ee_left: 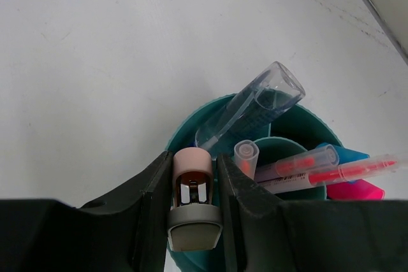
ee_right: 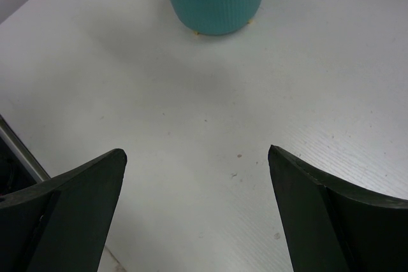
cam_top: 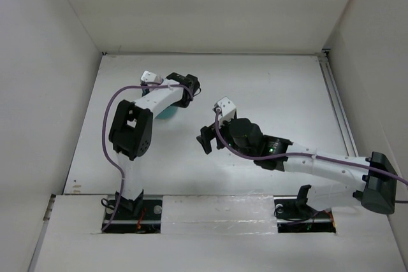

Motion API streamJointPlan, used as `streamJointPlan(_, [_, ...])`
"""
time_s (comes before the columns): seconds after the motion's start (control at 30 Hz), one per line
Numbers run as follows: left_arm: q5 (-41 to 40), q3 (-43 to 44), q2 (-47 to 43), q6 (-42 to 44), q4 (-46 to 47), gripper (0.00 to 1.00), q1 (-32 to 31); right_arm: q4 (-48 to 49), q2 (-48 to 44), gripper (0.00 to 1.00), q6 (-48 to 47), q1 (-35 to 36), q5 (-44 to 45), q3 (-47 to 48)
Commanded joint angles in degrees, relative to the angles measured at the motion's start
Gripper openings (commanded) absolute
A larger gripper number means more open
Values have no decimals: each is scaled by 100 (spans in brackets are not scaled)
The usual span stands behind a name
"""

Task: Sort the stationery into containers
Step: Place the stapler in the storage box.

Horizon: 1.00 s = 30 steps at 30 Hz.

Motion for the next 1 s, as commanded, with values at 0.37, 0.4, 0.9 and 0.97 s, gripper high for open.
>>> streamJointPlan(0.37, [-1135, -127, -152, -1695, 6, 47, -100, 138, 61, 99, -80, -38, -123, 209])
streamJointPlan(0.4, [-1135, -179, -222, -1695, 6, 47, -100, 138, 61, 99, -80, -38, -123, 209])
streamJointPlan(0.9, [-1188, -408, -1338, -1283, 6, 80, -100, 190, 61, 99, -80, -38, -184, 261])
streamJointPlan(0.97, [-1135, -461, -1504, -1221, 6, 81, -100, 190, -62, 99, -80, -38, -237, 261])
